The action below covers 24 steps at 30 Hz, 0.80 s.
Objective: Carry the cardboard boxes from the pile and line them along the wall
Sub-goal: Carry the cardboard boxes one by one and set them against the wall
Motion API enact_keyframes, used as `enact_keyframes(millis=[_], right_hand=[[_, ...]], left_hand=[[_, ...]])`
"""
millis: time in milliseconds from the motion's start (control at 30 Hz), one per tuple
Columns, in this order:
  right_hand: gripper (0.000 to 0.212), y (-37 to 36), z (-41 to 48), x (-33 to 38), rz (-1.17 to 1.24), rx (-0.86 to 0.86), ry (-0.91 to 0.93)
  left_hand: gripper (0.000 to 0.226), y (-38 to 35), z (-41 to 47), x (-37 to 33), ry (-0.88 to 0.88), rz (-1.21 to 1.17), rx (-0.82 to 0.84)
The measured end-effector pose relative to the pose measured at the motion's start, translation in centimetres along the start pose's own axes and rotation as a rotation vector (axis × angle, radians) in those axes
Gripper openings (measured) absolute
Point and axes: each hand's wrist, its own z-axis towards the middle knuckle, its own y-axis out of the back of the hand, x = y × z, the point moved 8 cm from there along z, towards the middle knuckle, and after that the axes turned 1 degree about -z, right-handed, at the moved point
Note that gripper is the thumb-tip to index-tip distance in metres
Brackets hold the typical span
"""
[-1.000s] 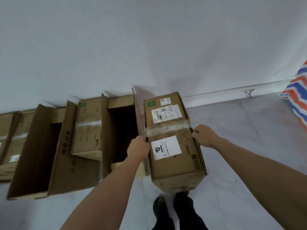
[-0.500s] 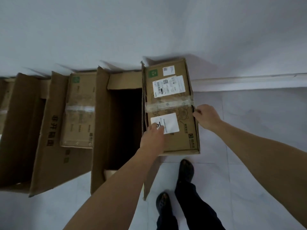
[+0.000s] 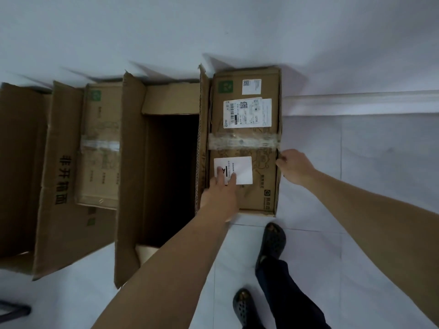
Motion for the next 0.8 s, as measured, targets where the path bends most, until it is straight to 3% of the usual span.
enact_keyframes(millis=[133,333,633,800], right_hand=[[0.029,1.8,-2.3,-1.1,0.061,0.023,-0.144],[0.025,5.1,-11.5,-2.1,0.161,-0.033,-0.264],[0.023,6.5,-27.4,-2.2,0.251,-0.161,-0.283],[0.028,6.2,-36.9,-2.3,0.12,-0.299,-0.263]], left_hand=[[0.065,1.8,-1.8,-0.8,-0.009,-0.107,0.068],[0.031,6.4,-9.5,-3.1,-0.087,-0.193,-0.033],[0.03,8.9,-22.7,-6.4,-0.267,-0.051,-0.103],[0.038,7.6,-29.3,-7.8,-0.393,0.077,-0.084]])
